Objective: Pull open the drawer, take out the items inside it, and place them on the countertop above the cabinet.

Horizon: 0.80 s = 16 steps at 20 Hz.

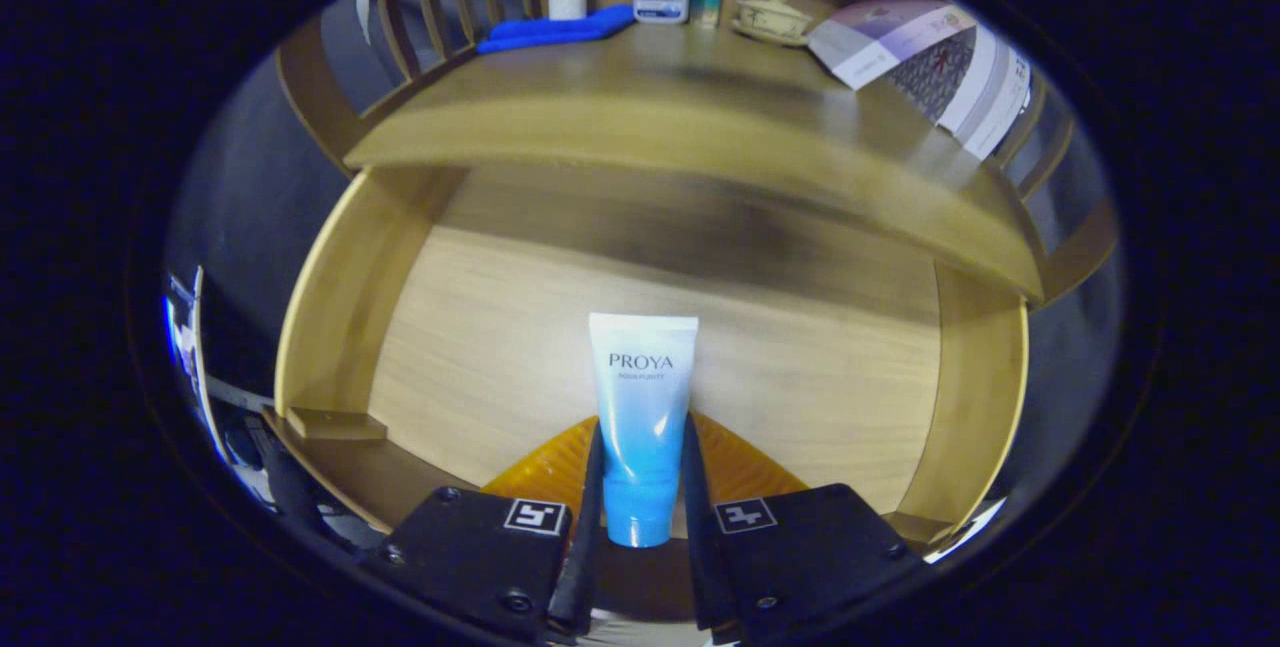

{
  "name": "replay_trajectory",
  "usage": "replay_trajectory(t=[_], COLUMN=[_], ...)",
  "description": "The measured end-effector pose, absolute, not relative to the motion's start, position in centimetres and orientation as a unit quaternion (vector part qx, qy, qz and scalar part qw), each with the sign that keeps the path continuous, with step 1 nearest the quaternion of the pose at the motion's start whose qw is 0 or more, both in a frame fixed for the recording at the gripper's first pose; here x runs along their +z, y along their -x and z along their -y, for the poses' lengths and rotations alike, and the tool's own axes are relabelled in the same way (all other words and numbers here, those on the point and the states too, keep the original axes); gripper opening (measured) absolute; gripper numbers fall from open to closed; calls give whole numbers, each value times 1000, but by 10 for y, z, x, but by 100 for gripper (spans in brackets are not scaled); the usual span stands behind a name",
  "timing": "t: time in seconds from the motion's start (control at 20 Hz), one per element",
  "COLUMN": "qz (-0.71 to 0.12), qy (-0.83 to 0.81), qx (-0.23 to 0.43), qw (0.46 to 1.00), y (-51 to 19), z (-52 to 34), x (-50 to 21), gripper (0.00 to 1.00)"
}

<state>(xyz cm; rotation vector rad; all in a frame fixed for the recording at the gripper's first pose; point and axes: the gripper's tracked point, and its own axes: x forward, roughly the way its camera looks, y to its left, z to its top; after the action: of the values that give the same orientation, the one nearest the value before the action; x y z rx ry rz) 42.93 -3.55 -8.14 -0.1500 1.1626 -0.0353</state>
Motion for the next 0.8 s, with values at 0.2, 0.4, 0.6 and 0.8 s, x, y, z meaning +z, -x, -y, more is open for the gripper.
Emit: replay_trajectory(t=[0.2,0.4,0.6,0.8], qz=[-522,-504,-479,-456], qy=[63,54,64,42], qx=[-11,-19,-43,-66], qw=[851,862,874,887], y=[-439,-459,-493,-541], z=[25,24,38,58], x=[-40,-14,9,25], gripper=[41,40,40,41])
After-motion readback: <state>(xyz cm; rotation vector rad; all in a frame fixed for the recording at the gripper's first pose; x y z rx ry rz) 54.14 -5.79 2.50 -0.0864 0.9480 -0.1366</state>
